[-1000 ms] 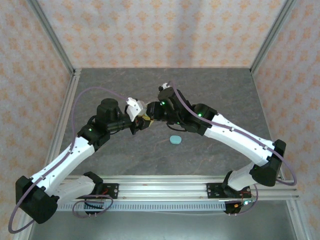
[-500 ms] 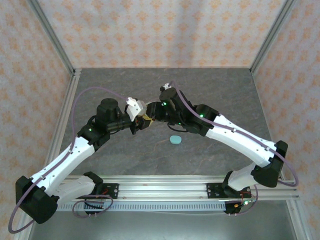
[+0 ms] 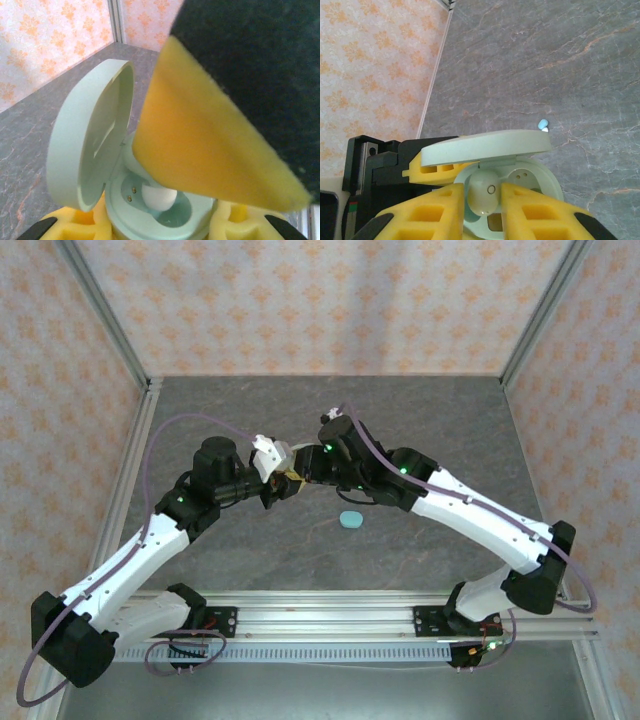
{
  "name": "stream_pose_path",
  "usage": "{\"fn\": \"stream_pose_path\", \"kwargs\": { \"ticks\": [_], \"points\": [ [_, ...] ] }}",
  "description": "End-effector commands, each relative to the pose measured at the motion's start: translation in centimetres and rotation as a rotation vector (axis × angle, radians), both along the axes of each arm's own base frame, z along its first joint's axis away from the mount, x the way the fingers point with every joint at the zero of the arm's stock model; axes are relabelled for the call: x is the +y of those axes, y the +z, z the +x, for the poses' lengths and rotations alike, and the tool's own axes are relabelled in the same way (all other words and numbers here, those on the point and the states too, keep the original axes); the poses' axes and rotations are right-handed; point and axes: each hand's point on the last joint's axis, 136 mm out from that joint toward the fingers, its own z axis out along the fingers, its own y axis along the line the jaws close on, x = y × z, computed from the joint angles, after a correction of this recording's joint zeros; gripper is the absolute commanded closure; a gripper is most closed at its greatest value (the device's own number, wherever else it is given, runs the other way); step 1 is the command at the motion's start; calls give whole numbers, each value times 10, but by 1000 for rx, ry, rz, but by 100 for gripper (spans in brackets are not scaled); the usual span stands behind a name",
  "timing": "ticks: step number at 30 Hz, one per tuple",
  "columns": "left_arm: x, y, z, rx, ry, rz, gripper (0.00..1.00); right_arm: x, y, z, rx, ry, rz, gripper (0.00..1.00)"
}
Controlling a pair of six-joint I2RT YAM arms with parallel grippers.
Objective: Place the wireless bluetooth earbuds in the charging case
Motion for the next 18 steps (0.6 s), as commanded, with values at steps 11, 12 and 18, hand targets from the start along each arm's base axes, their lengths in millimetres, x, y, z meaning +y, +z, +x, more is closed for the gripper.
{"fn": "stream_pose_path", "kwargs": {
  "ticks": [11,12,18],
  "points": [
    [-2,14,-1,-42,-8,-30,91,7,8,-1,6,19,-14,81],
    [-2,14,-1,-42,-9,-31,91,7,8,0,5,19,-13,82],
    [-2,14,-1,-44,-9,-30,91,6,10,-2,14,20,-11,87]
  ]
}}
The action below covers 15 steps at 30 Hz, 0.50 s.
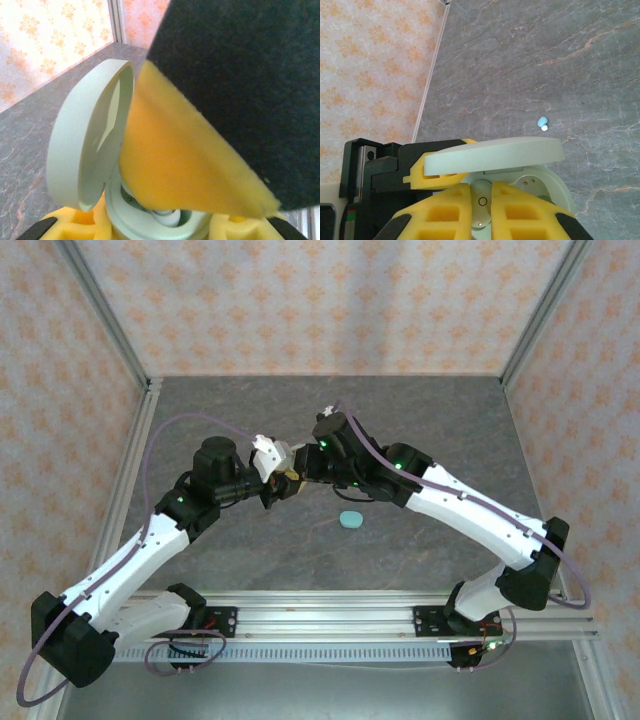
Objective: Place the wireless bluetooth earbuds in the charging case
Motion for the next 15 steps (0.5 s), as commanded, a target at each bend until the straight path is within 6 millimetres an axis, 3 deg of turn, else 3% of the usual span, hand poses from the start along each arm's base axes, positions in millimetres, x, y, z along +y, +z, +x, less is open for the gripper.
{"fn": "stream_pose_path", "kwargs": {
  "ticks": [1,15],
  "points": [
    [-2,13,-1,-42,-9,-30,91,2,10,-4,3,12,10,88],
    [-2,16,-2,-48,-10,-32,91,1,3,-5,27,8,-16,83]
  ]
}}
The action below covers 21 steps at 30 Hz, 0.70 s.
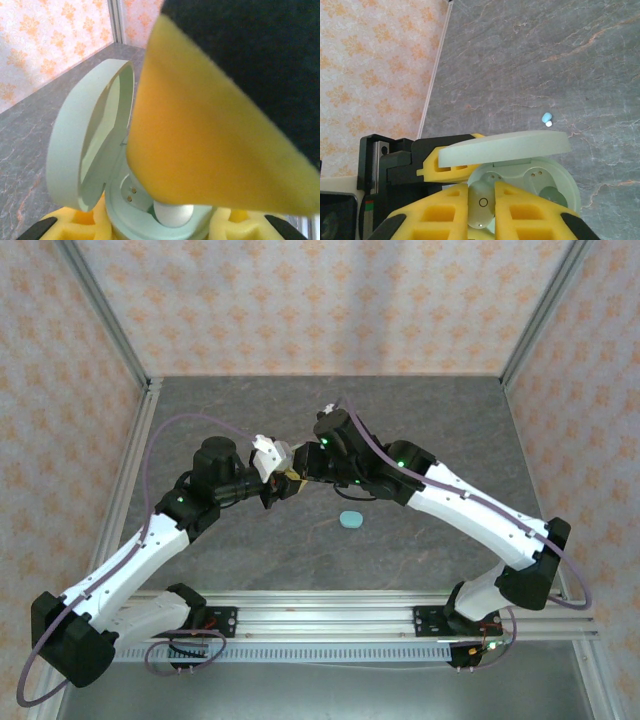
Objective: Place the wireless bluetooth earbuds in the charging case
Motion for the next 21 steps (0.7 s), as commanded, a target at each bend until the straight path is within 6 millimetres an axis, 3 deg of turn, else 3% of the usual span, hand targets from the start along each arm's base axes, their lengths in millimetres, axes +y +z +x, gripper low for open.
{"fn": "stream_pose_path", "kwargs": {
  "ticks": [1,11,16,21],
  "points": [
    [-2,15,-1,-45,-9,-31,91,0,-6,-1,6,-1,-33,84],
    [-2,15,-1,-46,-9,-30,91,-1,-10,3,-4,-11,-54,84],
    [-3,15,-1,-46,-10,-29,91,-4,2,1,-21,-13,-25,69],
    [-3,14,0,-44,-8,-31,91,-12,15,-1,-50,-27,-1,65]
  ]
}}
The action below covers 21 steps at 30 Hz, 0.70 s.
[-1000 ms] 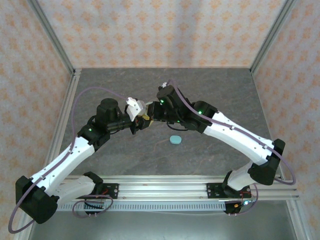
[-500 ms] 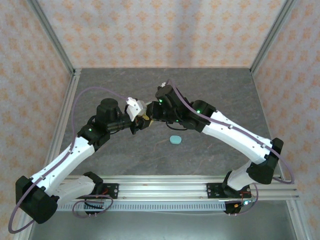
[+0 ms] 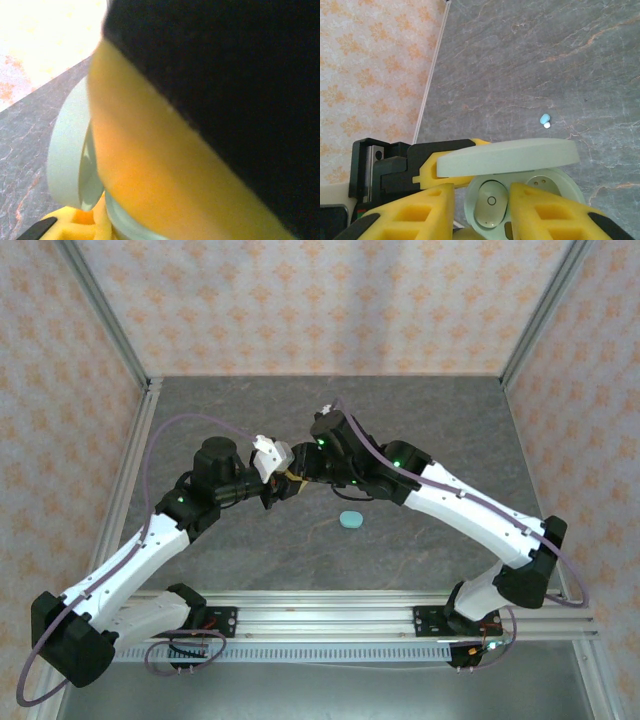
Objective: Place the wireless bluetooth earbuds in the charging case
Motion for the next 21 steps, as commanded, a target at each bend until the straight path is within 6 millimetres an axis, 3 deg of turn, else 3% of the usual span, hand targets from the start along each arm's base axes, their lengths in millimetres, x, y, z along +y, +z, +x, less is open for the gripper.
{"fn": "stream_pose_path", "kwargs": {
  "ticks": [1,11,21],
  "points": [
    [-2,15,0,-48,-7,-32,91,-14,19,-4,-45,-22,14,65],
    [-2,12,0,-42,-7,-29,91,-36,51,-14,-118,-3,28,67],
    [-4,18,-8,-93,-44,-48,91,-81,54,-7,-104,-62,13,72]
  ]
}}
